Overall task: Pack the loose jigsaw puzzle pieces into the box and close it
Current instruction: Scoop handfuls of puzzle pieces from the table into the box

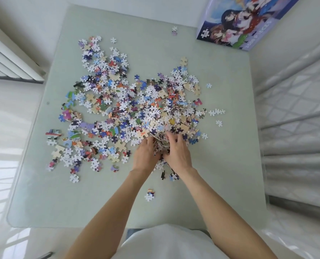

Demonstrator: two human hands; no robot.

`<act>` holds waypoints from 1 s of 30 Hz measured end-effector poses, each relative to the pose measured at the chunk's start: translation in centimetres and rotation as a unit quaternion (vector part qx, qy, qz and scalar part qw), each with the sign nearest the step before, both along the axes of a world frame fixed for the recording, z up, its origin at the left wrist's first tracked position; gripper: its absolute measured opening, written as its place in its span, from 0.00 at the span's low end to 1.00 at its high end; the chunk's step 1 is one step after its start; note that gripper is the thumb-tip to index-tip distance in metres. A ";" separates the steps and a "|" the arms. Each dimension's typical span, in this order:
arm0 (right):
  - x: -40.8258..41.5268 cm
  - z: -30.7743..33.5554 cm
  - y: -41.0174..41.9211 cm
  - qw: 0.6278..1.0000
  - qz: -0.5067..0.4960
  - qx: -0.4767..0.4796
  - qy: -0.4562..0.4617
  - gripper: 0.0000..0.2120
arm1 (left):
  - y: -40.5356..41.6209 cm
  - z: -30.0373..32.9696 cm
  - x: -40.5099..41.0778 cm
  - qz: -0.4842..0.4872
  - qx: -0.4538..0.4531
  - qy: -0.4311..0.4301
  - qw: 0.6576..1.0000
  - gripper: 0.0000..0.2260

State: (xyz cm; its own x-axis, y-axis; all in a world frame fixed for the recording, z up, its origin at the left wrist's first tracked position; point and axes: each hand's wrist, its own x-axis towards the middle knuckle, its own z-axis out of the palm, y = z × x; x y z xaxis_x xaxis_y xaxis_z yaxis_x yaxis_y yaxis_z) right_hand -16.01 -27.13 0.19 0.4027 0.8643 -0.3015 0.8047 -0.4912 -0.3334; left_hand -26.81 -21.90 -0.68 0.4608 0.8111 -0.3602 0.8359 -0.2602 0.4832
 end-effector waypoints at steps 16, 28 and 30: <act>2.0 1.4 0.4 0.983 -0.084 0.045 0.156 0.20 | 1.8 1.2 -1.5 0.034 -0.023 -0.106 0.994 0.14; 7.7 5.9 0.8 0.957 -0.073 0.049 0.277 0.23 | 3.7 7.6 0.3 0.062 -0.004 -0.163 0.985 0.14; 9.5 7.7 1.3 0.951 -0.060 0.064 0.296 0.22 | 4.9 9.4 2.1 0.055 0.007 -0.178 0.983 0.14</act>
